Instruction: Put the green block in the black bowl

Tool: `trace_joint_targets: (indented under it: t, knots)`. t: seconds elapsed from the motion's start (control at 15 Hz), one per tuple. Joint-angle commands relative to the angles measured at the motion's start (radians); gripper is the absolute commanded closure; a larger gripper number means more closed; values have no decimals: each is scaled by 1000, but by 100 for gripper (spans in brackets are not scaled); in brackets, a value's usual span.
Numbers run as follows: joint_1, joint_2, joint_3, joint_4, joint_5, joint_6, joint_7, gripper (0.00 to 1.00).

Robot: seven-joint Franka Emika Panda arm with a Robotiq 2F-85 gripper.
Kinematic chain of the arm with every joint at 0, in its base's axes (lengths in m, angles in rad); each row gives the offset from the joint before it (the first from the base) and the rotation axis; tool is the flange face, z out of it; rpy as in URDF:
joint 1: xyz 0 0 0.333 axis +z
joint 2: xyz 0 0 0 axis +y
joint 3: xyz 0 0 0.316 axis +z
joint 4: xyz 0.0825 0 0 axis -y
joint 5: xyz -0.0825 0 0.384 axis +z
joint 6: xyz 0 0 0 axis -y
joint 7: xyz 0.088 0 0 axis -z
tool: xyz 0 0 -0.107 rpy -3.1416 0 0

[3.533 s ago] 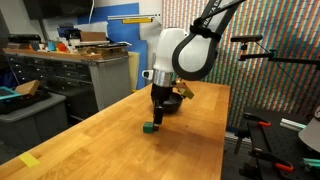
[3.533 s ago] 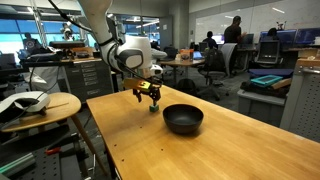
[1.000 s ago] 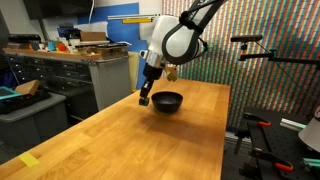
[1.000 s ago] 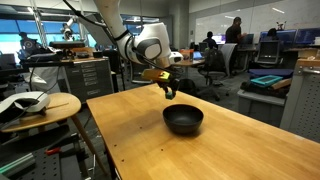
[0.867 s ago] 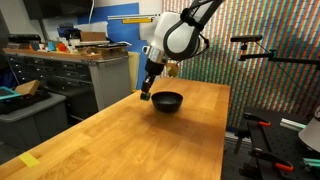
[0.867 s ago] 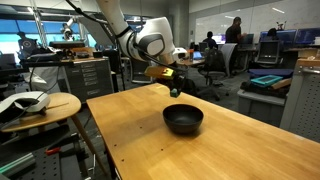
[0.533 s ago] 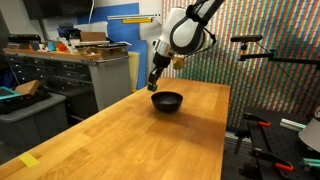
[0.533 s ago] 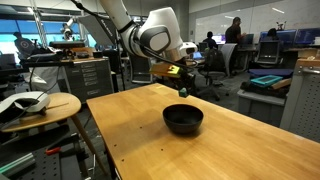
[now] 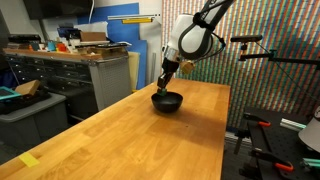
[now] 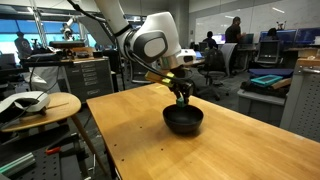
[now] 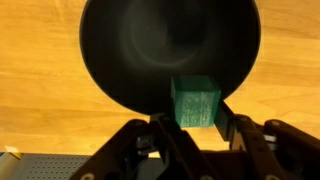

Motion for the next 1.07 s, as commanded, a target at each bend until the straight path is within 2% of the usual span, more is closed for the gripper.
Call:
trace_joint_targets:
  t: [0.0,0.67,0.73,0.8,0.87,1.0]
  knots:
    - [22,21,-31,-10,-2,36,47,80]
    - [23,182,-75,82,5,60,105,82]
    - [21,189,-77,91,5,58,107,62]
    - [20,193,-80,101,4,55,109,33]
    - [18,192,-81,108,5,50,110,32]
    - [16,184,-88,116,4,45,113,19]
